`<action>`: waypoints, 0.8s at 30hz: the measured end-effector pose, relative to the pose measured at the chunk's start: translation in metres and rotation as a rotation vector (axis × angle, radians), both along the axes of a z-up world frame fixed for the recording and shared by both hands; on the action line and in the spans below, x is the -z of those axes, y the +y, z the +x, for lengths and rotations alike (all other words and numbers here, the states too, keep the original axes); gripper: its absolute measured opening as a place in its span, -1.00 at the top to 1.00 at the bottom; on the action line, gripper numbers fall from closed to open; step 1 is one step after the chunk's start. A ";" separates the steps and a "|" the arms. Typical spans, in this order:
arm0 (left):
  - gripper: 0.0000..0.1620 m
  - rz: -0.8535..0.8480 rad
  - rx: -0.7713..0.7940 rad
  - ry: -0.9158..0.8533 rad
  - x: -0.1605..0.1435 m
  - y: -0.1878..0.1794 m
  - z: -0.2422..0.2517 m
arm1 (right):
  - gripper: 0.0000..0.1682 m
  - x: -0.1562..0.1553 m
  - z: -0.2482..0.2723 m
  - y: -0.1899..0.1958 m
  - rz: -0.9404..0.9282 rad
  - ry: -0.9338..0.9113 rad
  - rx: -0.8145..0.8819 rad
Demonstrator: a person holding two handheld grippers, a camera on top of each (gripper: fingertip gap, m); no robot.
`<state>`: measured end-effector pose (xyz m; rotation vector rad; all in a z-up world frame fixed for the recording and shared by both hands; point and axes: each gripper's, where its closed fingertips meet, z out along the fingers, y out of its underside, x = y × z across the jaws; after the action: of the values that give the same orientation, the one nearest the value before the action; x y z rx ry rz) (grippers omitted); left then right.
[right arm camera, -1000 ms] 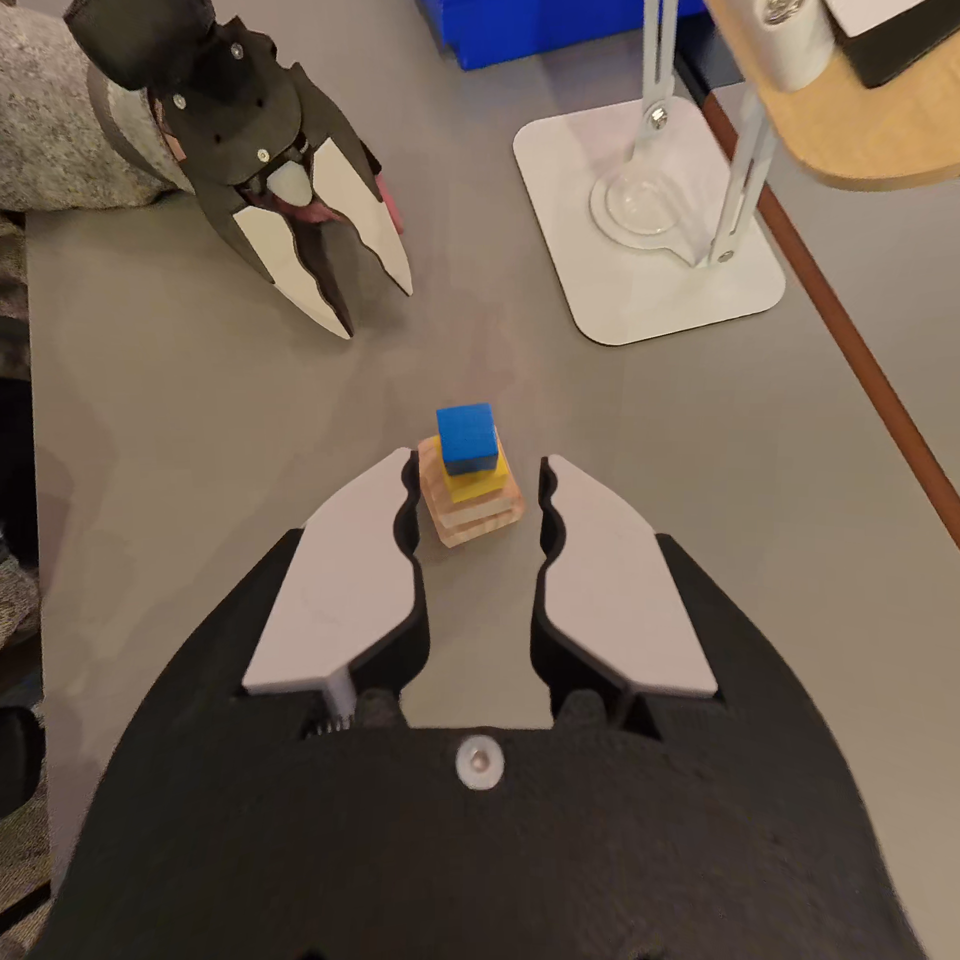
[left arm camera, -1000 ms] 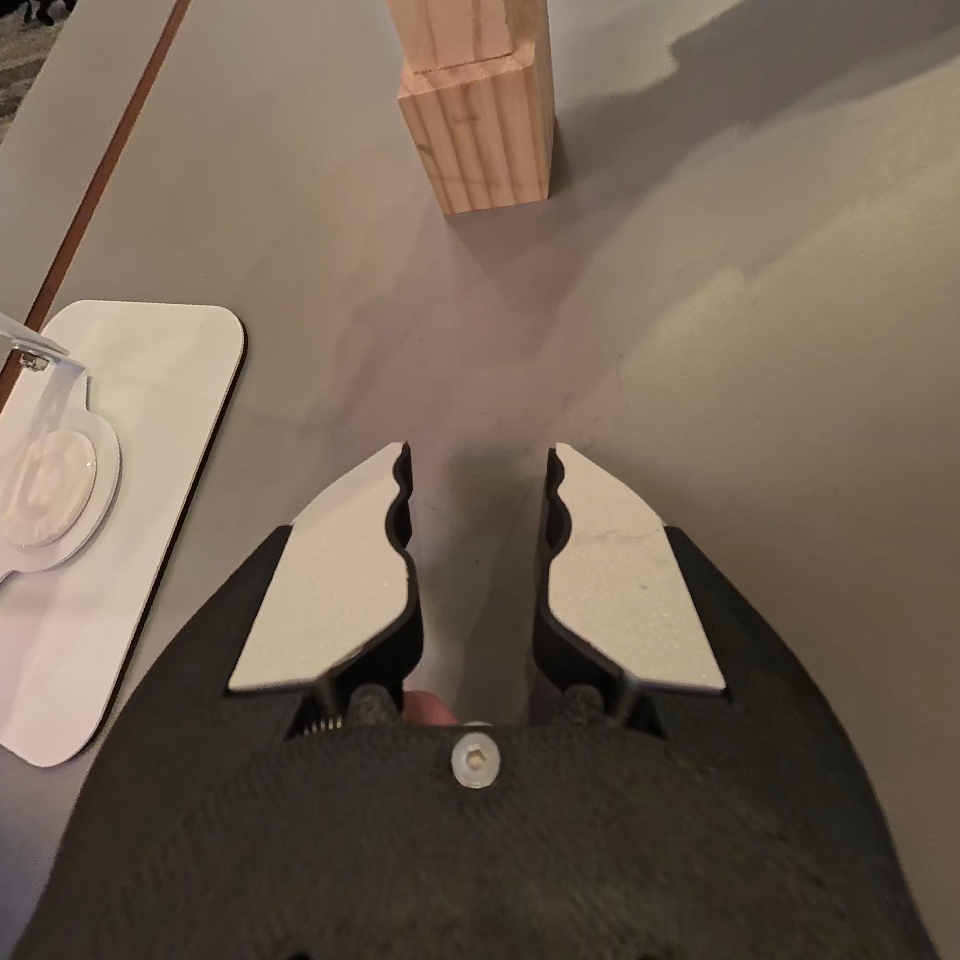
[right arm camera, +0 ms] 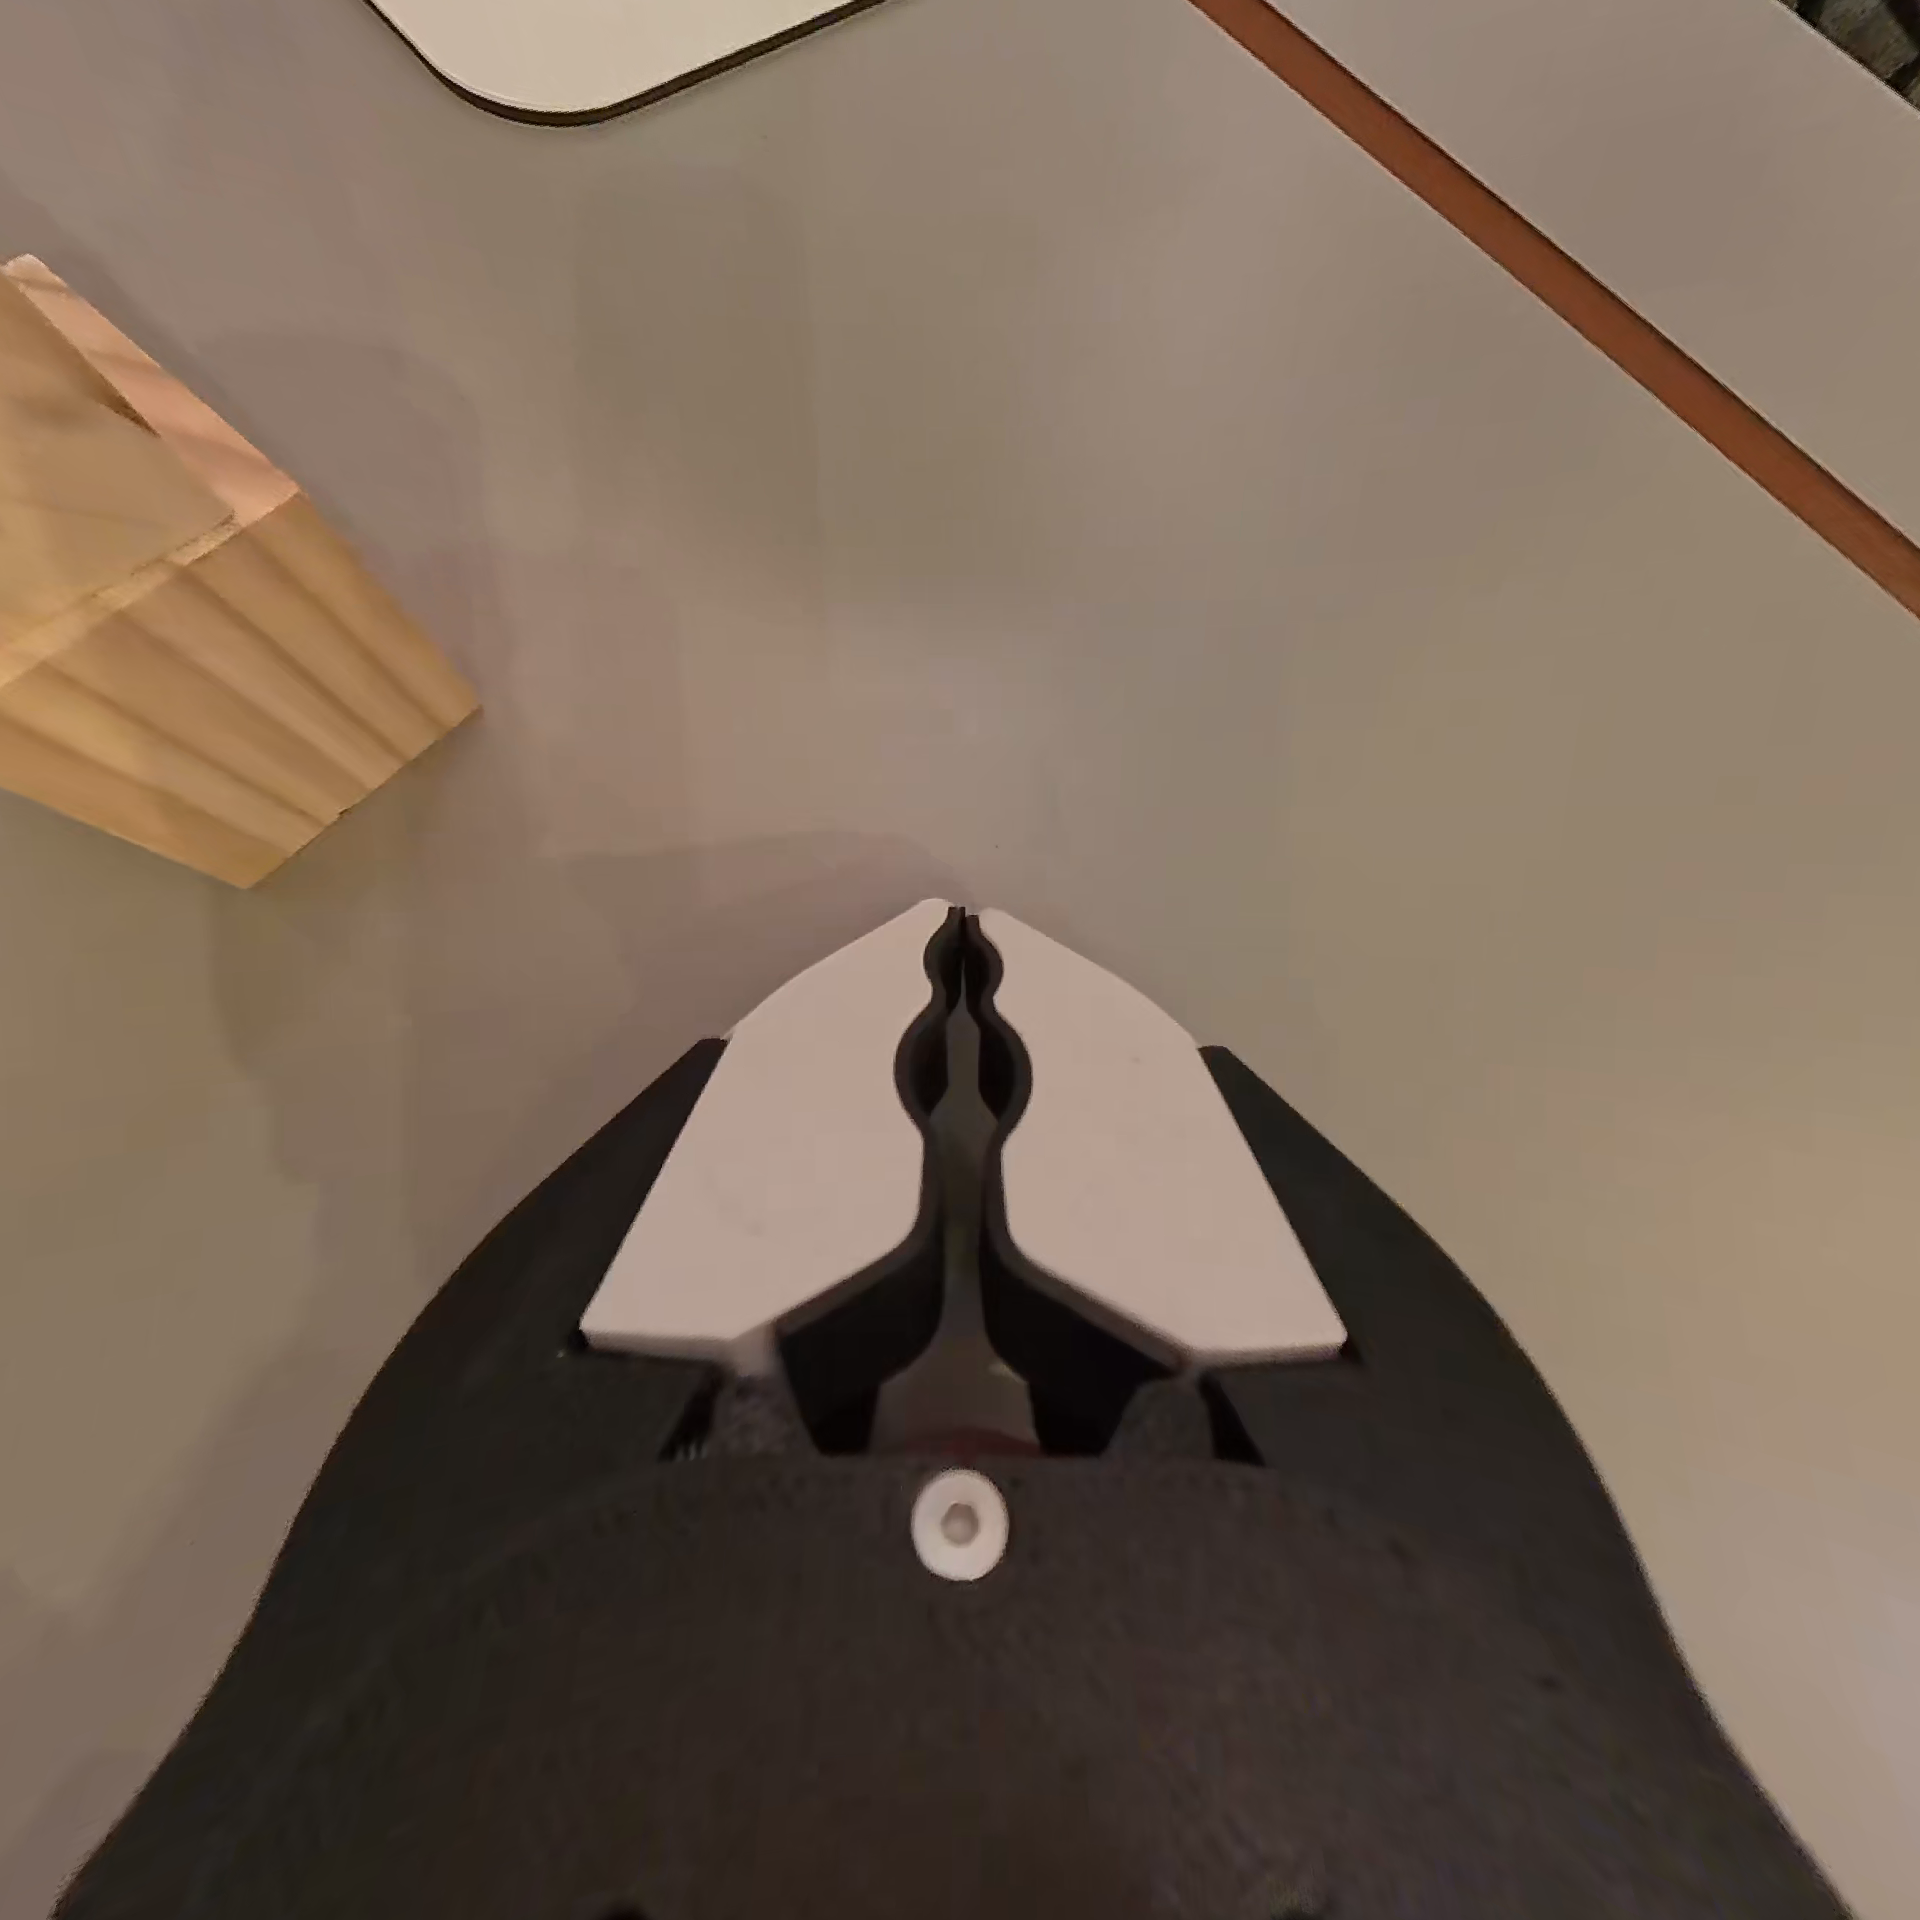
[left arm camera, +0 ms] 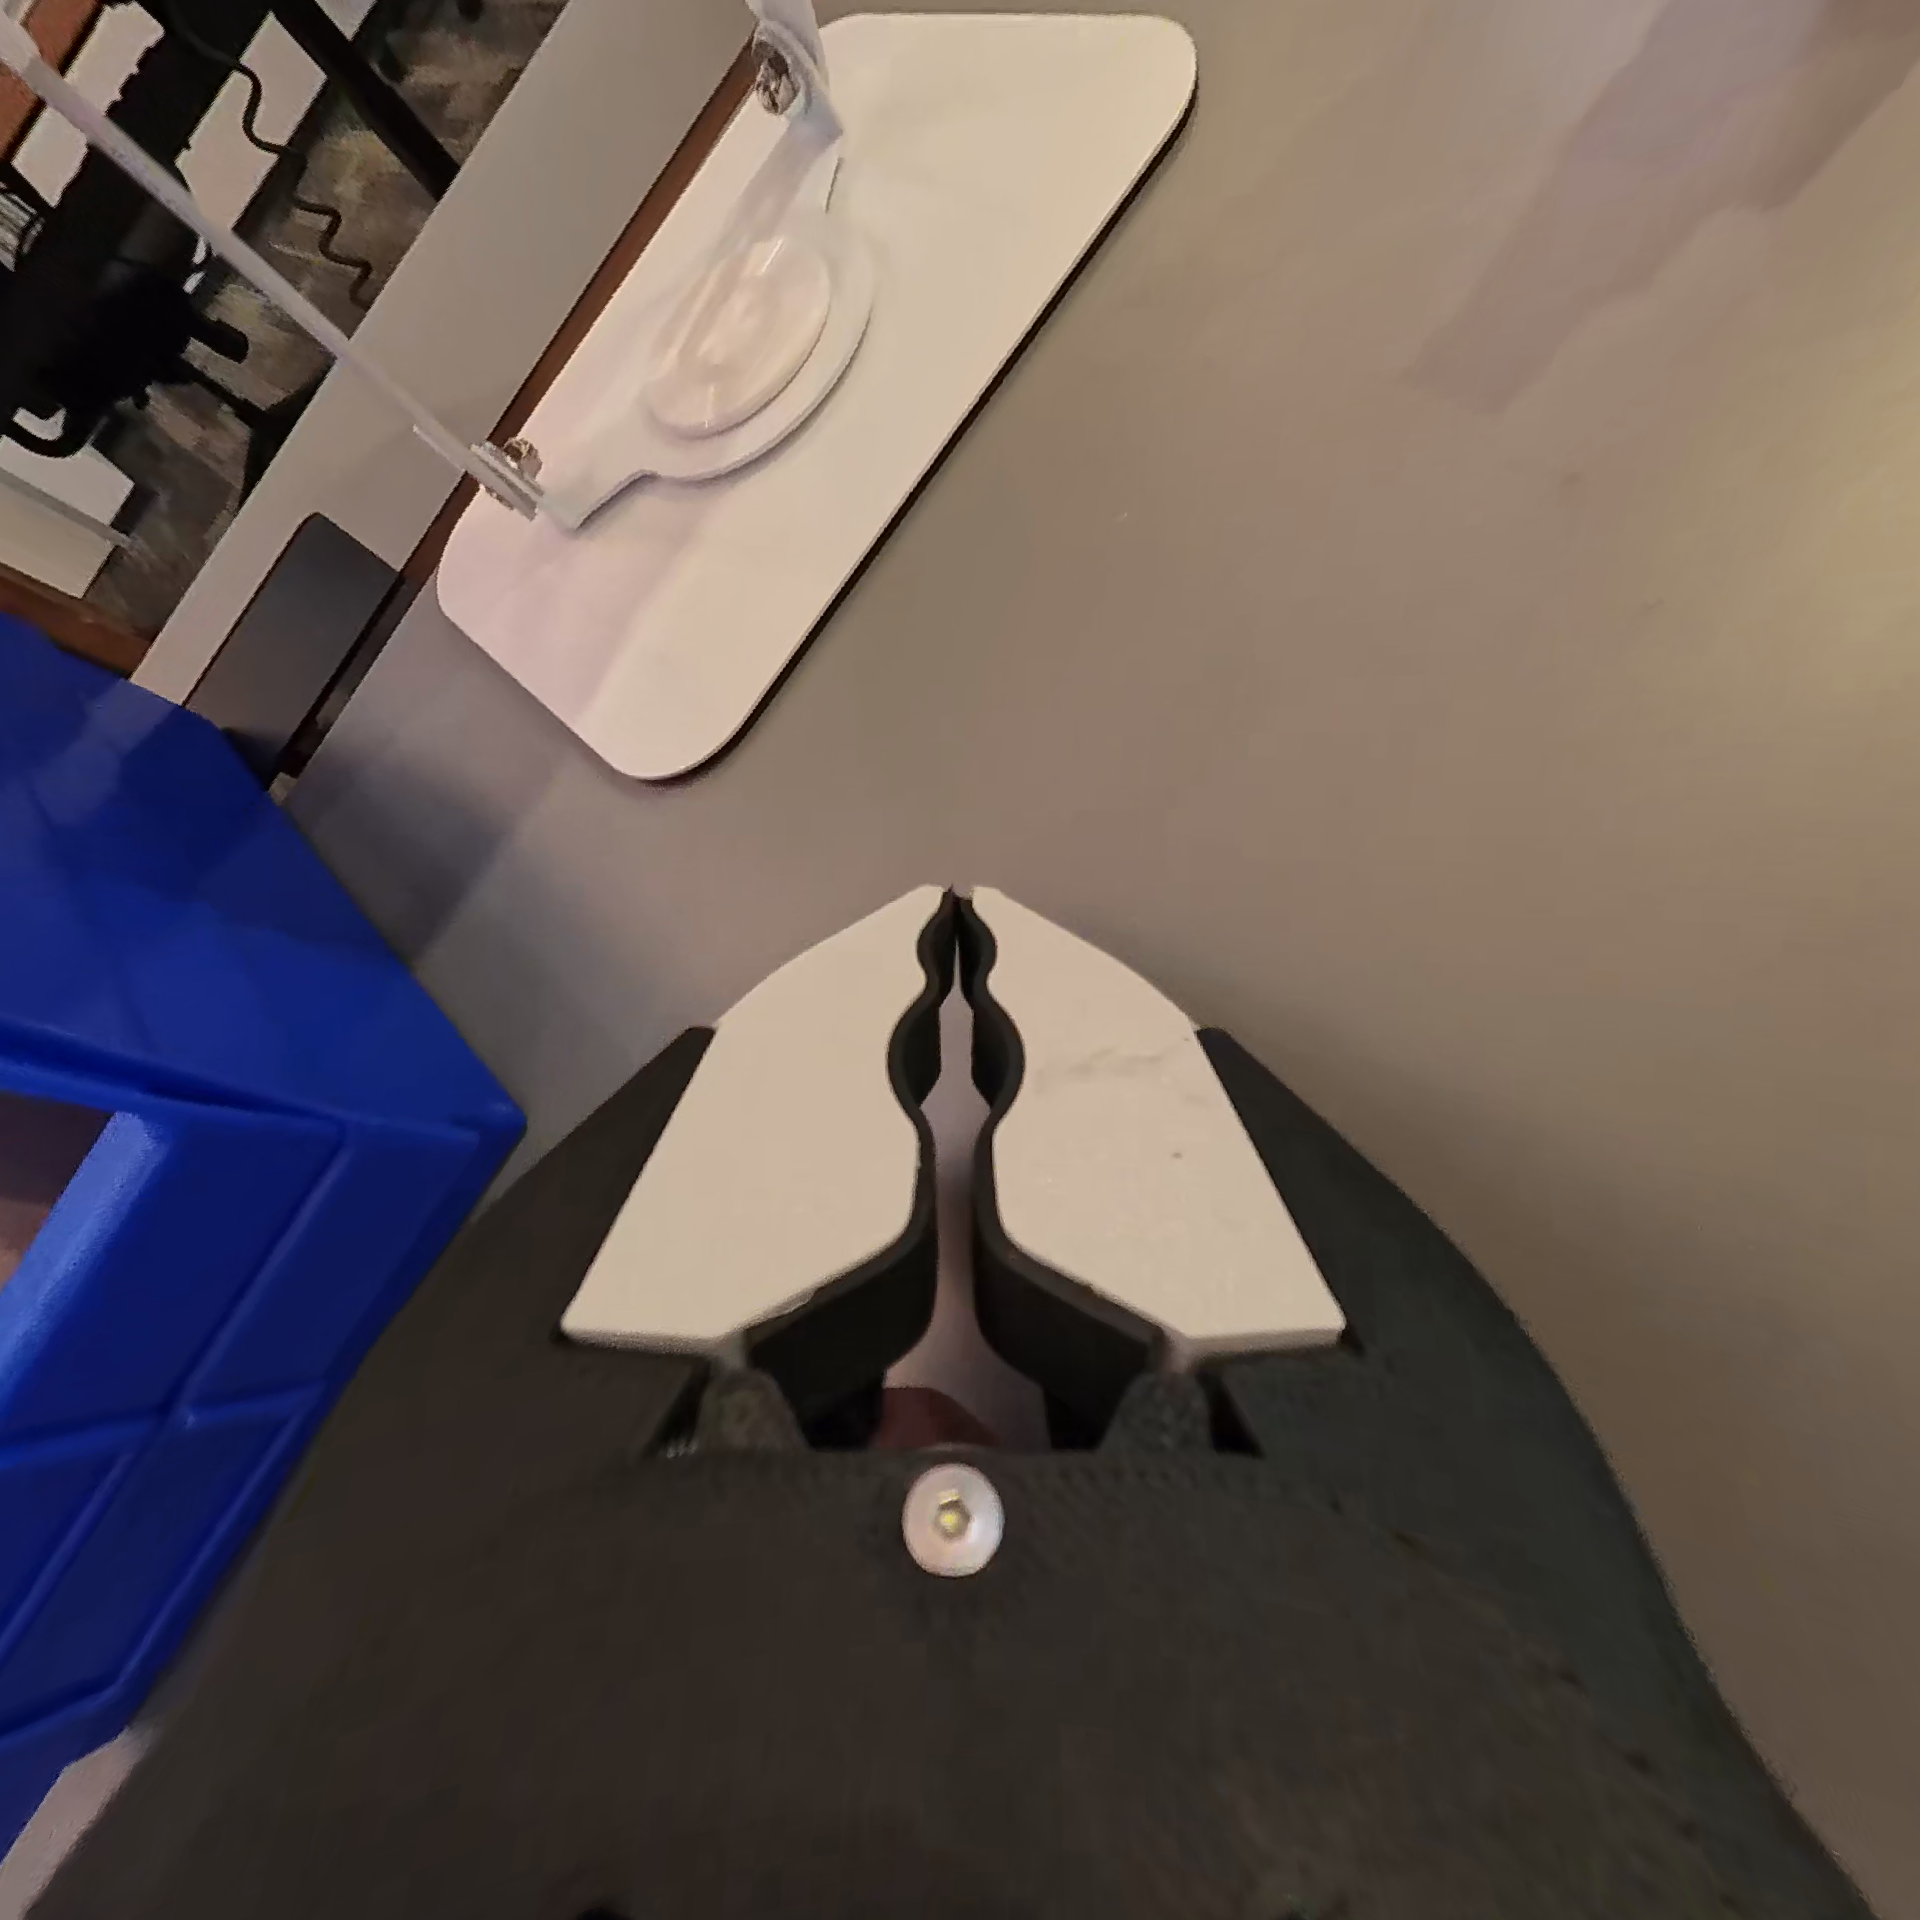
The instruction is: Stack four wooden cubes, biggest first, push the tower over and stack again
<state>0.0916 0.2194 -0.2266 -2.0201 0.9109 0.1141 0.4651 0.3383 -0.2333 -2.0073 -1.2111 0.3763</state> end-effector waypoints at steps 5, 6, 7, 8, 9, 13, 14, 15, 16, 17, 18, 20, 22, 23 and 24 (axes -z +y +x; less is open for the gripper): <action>1.00 0.003 -0.003 0.019 0.002 -0.001 -0.004 | 1.00 -0.001 0.000 -0.001 0.023 -0.005 -0.015; 1.00 0.001 0.000 0.024 0.002 -0.001 -0.004 | 1.00 -0.001 0.000 -0.001 0.028 -0.006 -0.017; 1.00 -0.001 0.002 0.031 0.003 -0.001 -0.004 | 1.00 -0.001 0.001 0.000 0.030 -0.007 -0.018; 1.00 0.003 0.004 0.035 0.003 -0.001 -0.004 | 1.00 -0.001 0.001 0.000 0.029 -0.006 -0.019; 1.00 0.002 0.004 0.034 0.003 -0.001 -0.004 | 1.00 -0.001 0.001 0.000 0.030 -0.007 -0.020; 1.00 -0.004 0.004 0.029 0.003 -0.001 -0.004 | 1.00 -0.001 0.002 0.000 0.037 -0.009 -0.025; 1.00 -0.004 0.004 0.029 0.003 -0.001 -0.004 | 1.00 -0.001 0.002 0.000 0.039 -0.009 -0.025; 1.00 -0.004 0.004 0.029 0.003 0.000 -0.004 | 1.00 -0.001 0.002 0.000 0.041 -0.010 -0.025; 1.00 -0.004 0.003 0.029 0.003 0.000 -0.004 | 1.00 -0.001 0.003 0.000 0.042 -0.011 -0.024; 1.00 -0.004 0.004 0.029 0.003 0.000 -0.004 | 1.00 -0.001 0.003 0.000 0.041 -0.010 -0.022; 1.00 -0.005 0.005 0.029 0.003 0.000 -0.004 | 1.00 -0.001 0.004 0.000 0.040 -0.010 -0.021; 1.00 -0.010 0.005 0.025 0.003 0.000 -0.004 | 1.00 -0.001 0.005 0.001 0.042 -0.011 -0.017; 1.00 -0.013 0.004 0.021 0.004 0.000 -0.004 | 1.00 -0.001 0.005 0.001 0.045 -0.012 -0.016; 1.00 -0.013 0.004 0.021 0.004 0.000 -0.004 | 1.00 -0.002 0.005 0.001 0.046 -0.012 -0.016; 1.00 -0.011 0.003 0.023 0.004 0.000 -0.004 | 1.00 -0.002 0.005 0.001 0.046 -0.013 -0.016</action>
<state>0.0877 0.2199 -0.2301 -2.0317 0.9304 0.1307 0.4703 0.3391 -0.2317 -1.9644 -1.2330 0.3405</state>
